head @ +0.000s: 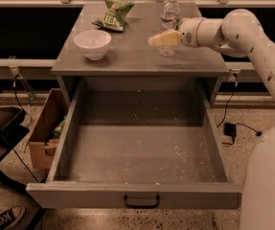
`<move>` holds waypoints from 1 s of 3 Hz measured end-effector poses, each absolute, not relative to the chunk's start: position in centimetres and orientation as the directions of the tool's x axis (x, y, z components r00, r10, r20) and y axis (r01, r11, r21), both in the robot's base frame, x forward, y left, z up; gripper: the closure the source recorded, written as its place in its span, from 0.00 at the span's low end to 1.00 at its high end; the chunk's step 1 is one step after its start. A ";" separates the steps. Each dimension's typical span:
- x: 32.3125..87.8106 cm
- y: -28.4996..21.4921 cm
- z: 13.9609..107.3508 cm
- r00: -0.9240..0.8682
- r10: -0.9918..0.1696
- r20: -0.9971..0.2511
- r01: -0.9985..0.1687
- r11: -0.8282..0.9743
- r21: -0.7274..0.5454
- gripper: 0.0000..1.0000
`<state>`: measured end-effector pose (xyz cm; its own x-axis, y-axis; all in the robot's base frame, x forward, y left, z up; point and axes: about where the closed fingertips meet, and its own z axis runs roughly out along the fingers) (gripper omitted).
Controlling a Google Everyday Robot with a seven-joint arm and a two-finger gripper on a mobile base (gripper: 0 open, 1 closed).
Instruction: Pick water bottle from top drawer and place on counter
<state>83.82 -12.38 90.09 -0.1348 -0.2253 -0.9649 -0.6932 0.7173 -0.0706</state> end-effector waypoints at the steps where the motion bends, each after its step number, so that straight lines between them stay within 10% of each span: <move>1: 83.8 -12.4 90.1 -0.135 -0.225 -0.965 -0.693 0.717 -0.071 0.00; 3: 75.4 -13.6 97.7 -0.058 -0.457 -0.887 -0.758 0.599 -0.259 0.00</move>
Offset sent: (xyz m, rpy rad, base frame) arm -0.0837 -0.0114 0.1063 -0.2409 -0.1118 0.1450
